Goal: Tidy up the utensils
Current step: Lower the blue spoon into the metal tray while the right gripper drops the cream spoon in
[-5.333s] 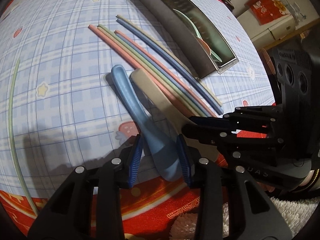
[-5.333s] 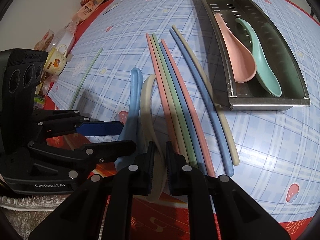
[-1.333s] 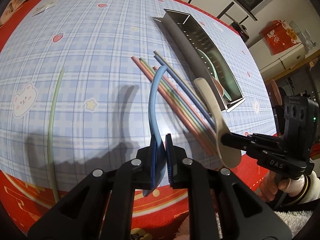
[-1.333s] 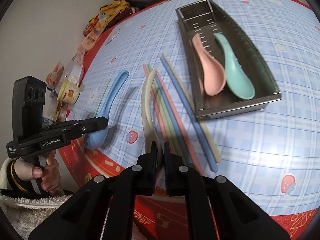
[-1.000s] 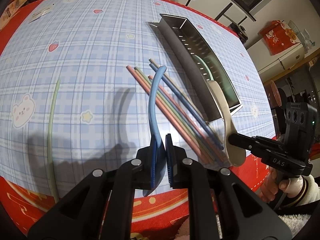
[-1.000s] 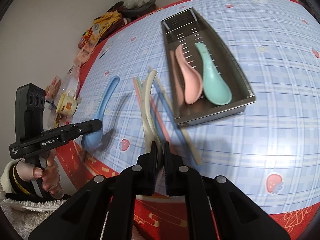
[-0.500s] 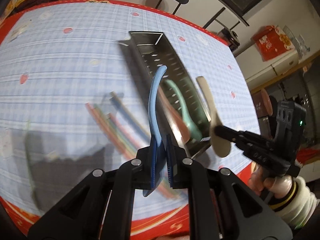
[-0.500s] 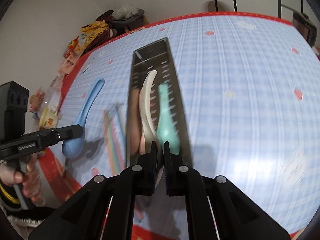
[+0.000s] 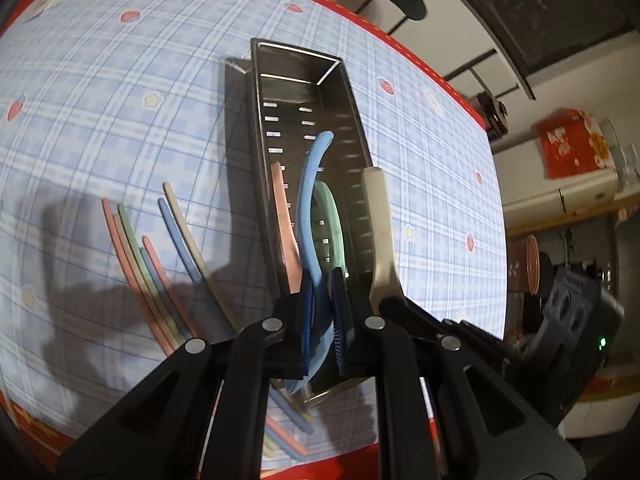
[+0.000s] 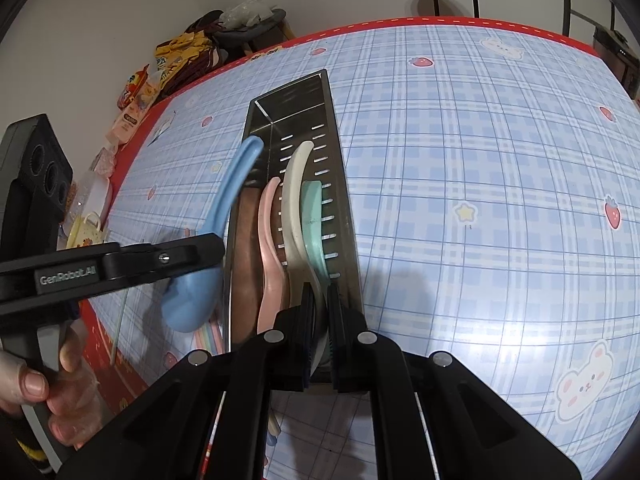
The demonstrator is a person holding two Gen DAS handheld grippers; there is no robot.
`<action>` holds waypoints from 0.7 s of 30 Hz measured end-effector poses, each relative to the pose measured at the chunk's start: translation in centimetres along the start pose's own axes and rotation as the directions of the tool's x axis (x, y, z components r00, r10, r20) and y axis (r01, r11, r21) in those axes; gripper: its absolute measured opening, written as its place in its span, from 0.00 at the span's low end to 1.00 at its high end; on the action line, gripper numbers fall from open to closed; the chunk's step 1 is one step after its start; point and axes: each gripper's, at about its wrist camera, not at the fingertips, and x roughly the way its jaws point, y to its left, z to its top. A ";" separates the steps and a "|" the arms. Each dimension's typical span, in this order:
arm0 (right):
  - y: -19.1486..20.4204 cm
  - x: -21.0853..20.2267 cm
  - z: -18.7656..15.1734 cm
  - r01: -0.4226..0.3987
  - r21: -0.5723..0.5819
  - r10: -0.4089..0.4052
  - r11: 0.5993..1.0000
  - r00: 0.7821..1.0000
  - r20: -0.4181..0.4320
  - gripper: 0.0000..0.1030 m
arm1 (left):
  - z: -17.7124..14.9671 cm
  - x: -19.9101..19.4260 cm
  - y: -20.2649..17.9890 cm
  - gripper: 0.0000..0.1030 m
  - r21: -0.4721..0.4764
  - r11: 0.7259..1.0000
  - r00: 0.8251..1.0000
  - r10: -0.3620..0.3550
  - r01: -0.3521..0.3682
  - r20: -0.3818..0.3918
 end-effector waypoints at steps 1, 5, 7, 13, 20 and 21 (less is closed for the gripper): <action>0.0 0.0 0.1 0.000 -0.001 0.000 1.000 1.000 0.000 0.07 | 0.0 0.2 -0.2 0.13 -0.008 1.000 1.000 0.007 -0.007 0.003; -0.2 0.2 0.4 0.001 -0.004 -0.001 1.000 1.000 -0.001 0.07 | 0.0 1.0 -0.6 0.13 -0.023 0.999 1.000 0.030 -0.029 0.009; -0.3 0.5 0.6 0.001 -0.004 -0.001 1.000 1.000 -0.005 0.07 | -0.1 1.4 -0.9 0.13 -0.031 0.999 0.999 0.035 -0.035 0.013; -0.1 1.1 0.9 -0.017 -0.013 0.016 1.000 1.000 -0.017 0.07 | 0.2 2.3 -1.4 0.13 -0.026 0.998 0.998 0.062 -0.061 0.017; 0.6 0.8 0.9 -0.004 -0.049 0.004 0.999 1.000 -0.010 0.16 | 1.0 0.8 -2.4 0.45 0.025 0.997 0.995 0.067 -0.069 0.070; 0.8 0.2 0.9 -0.001 -0.057 0.001 0.998 1.000 0.005 0.28 | 1.1 0.2 -2.6 0.46 0.041 0.997 0.994 0.065 -0.069 0.084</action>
